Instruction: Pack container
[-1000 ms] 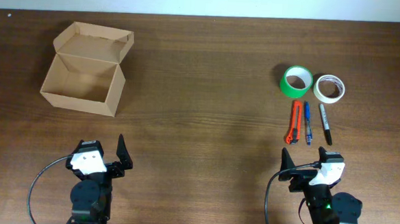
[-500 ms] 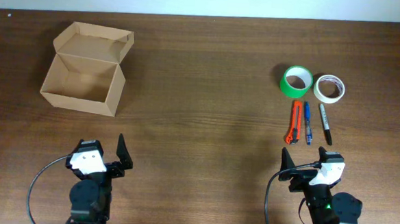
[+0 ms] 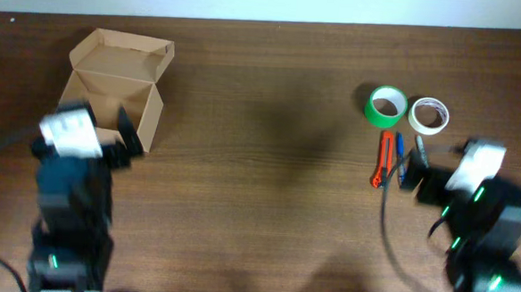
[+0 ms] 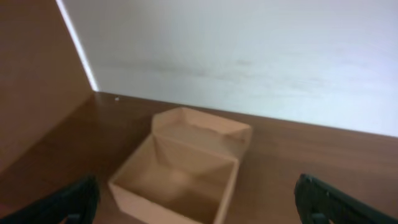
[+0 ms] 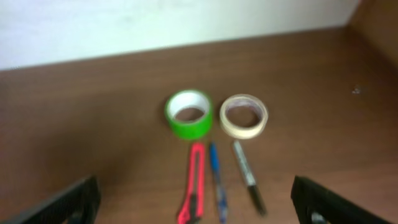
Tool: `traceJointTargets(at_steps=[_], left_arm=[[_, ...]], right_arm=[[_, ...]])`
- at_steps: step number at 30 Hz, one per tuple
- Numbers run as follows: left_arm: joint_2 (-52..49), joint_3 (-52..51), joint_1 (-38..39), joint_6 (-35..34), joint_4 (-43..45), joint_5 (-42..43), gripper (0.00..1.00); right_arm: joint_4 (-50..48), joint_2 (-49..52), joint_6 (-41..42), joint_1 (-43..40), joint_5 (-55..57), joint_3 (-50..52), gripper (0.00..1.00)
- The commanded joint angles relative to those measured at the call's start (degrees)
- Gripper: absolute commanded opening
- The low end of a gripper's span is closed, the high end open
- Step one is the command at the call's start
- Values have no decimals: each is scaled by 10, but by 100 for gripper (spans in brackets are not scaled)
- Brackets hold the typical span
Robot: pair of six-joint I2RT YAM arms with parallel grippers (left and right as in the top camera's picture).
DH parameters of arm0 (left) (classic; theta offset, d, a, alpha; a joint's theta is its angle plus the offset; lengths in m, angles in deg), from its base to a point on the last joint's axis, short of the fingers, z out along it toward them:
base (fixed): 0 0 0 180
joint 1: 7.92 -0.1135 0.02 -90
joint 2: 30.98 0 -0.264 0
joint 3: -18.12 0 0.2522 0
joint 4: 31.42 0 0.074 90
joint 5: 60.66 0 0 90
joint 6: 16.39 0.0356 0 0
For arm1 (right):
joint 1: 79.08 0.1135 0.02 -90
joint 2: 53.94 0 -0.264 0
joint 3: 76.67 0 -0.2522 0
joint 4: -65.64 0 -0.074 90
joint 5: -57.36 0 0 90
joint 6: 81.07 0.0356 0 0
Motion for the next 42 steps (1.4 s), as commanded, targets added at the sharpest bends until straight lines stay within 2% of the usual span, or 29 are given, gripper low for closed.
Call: traceJointTargets(at_steps=[1,6,9,13,23,25,30,36,42], left_arm=[[-102,110,-34,20,-31,-1,100],[-243,272,-104,32,-82,90,100],[-313,343,-139,32,-113,161,100],[-387,400,-161,32,-183,239,100],[-471,403,-162,34,-314,257,100],[-479,403,-159,78,-333,275,100],[-502,419,-150,145,-417,271,100],[-547,489,-101,197,-520,198,100],[-588,533,-12,233,-529,91,100]], right_arm=[[40,111,-19,-35,7,-152,99],[130,258,-18,-96,-82,-362,99],[173,311,-18,-118,-90,-434,99],[197,341,-18,-126,-96,-452,99],[279,397,-17,-126,-98,-452,99],[297,414,-16,-126,-99,-452,99],[325,464,-16,-126,-99,-452,99],[328,509,-16,-126,-99,-452,99],[325,529,-16,-126,-99,-452,99]])
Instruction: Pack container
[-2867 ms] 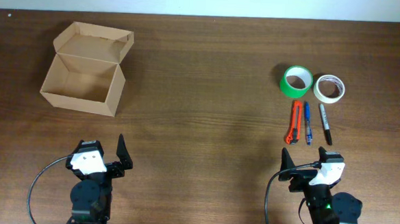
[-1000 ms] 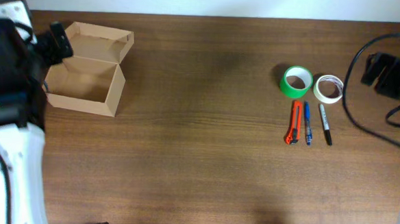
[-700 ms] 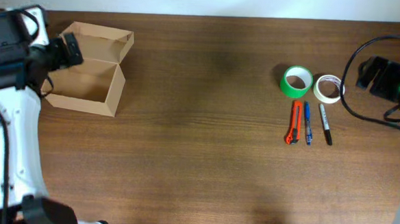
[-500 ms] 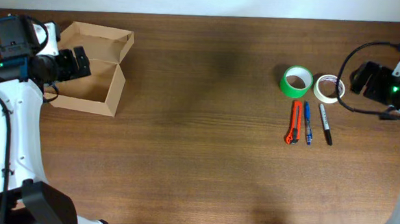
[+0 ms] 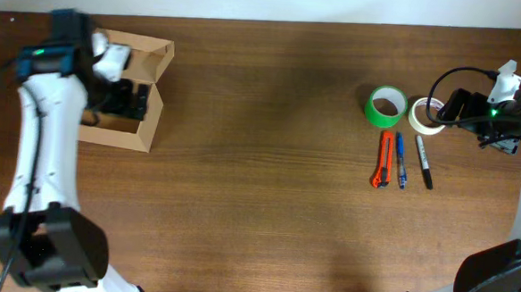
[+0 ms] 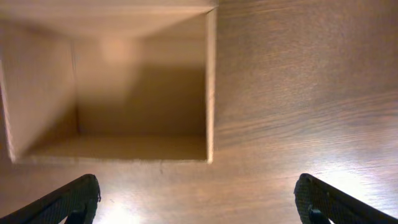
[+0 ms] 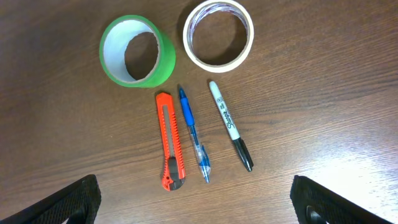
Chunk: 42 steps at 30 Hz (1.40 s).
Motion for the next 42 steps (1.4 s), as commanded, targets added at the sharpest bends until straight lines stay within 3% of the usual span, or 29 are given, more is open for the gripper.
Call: traceJointTargets(at_steps=[1,6,16,22,24,27,34,42], left_arm=[[-31,24,46,55,-4,-93,100],[-75,25,65,46,-1,-141,100],[-127,25,49,2,-2,-110,100],[-156,25,49,-18,1,-96,98],[-164,25,47,-26,0,-90,84],[-175,25,40,-38,0,-67,43],[-194,25,28,-82,2,-28,2],[-194,61,31,-114,-30,-5,2]], right_arm=[[-4,6,-4,-2,-7,-11,99],[-8,6,-4,-2,-7,-11,99],[-14,6,-4,-7,82,-11,99],[-27,6,-4,-52,92,-11,99],[-27,6,6,-77,88,-11,99],[-27,6,33,-117,70,-11,99],[-27,6,33,-175,16,-11,99],[-28,6,33,-180,8,-11,99]])
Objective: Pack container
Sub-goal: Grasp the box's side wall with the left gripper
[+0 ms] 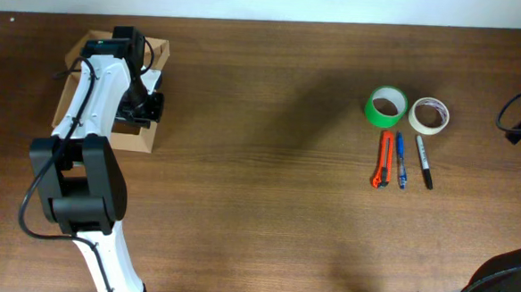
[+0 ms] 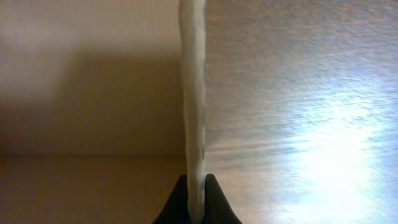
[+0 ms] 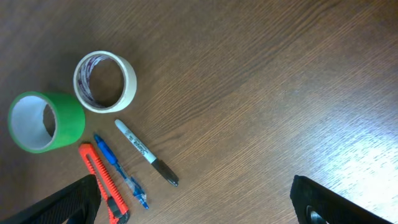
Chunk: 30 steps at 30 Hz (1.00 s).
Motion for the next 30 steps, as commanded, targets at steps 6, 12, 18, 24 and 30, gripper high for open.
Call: traceJointTargets(at_steps=[6,12,18,24,30], left_arm=[[-7,162,38,-109,-115,52,2],[-7,291,113,-136,-174,69,2],[-7,371,220,-180,-197,68,2],[-7,380,324,-197,-182,66,2],[-9,380,400,-199,-146,66,1]], right_arm=[[-6,3,4,-3,-8,-11,99],[-6,3,2,-4,-4,-11,99],[-6,3,2,-4,-4,-11,99],[-8,3,2,-4,-5,-11,99],[-7,3,2,-4,-5,-11,99]])
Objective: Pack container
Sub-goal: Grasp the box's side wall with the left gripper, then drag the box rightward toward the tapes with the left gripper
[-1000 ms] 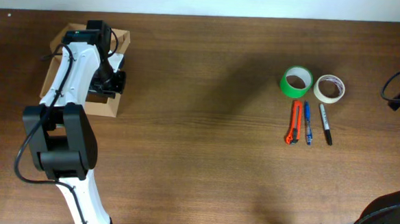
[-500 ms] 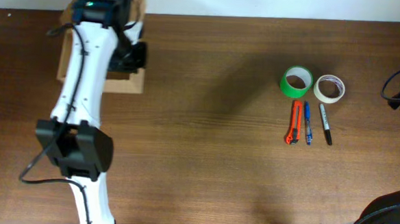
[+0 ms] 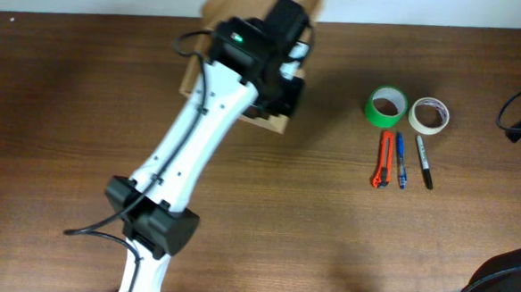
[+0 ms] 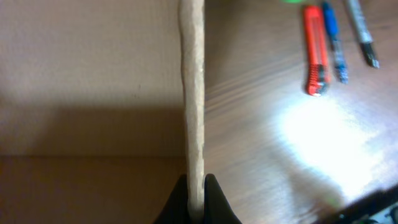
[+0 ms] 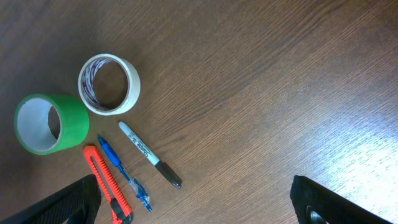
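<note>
The open cardboard box [image 3: 241, 0] sits at the back middle of the table, partly under my left arm. My left gripper [image 3: 280, 107] is shut on the box's right wall [image 4: 191, 93], pinching its edge between the fingertips [image 4: 196, 186]. Right of the box lie a green tape roll [image 3: 386, 106], a white tape roll [image 3: 429, 115], an orange cutter [image 3: 384, 160], a blue pen [image 3: 400, 160] and a black marker [image 3: 424, 162]. My right gripper [image 5: 196, 205] stands open and empty, high over the table to the right of these items.
The wooden table [image 3: 283, 219] meets a white wall along its back edge, just behind the box. My right arm shows at the right edge of the overhead view, with a black cable beside it.
The box stood at the table's far left and now sits at the back middle, closer to the tapes. My left gripper is still shut on its wall. The right gripper has barely moved.
Both arms were low at the table's front with open grippers. Then the left gripper was open above the box and the right one above the tools. Then the left was shut on the box's wall and the right was at the right edge. Now the box sits further right.
</note>
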Tool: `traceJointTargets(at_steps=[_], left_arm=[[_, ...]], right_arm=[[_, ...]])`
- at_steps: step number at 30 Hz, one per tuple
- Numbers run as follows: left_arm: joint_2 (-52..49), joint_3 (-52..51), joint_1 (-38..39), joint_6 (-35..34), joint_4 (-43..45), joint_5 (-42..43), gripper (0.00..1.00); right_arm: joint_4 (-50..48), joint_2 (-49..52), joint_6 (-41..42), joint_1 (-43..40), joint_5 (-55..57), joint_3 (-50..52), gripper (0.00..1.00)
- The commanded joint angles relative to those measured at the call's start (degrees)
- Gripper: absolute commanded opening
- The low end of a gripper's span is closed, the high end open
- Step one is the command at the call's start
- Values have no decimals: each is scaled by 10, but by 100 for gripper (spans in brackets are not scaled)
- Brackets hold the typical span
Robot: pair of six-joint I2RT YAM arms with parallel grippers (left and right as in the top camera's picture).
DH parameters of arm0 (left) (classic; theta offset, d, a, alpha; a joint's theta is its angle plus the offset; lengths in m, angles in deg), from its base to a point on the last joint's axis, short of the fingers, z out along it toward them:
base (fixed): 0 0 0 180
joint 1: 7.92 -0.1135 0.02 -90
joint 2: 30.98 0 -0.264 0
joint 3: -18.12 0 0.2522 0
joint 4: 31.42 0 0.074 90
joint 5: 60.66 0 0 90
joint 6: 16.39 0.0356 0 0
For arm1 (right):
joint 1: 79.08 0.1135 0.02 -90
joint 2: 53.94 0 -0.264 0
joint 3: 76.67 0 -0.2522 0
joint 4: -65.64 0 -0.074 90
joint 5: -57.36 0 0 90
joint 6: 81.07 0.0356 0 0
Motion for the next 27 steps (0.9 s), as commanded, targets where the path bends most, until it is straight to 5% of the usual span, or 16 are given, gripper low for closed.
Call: traceJointTargets(at_steps=[1,15,27], left_arm=[[-2,12,39,-3,17,0,2],[-97,12,101,-19,17,2,1],[-187,12,117,42,37,-26,2]], right_arm=[[-3,3,-1,-4,1,-11,99],[0,3,-1,-4,-17,-11,99],[6,3,-1,-4,-21,-11,99]])
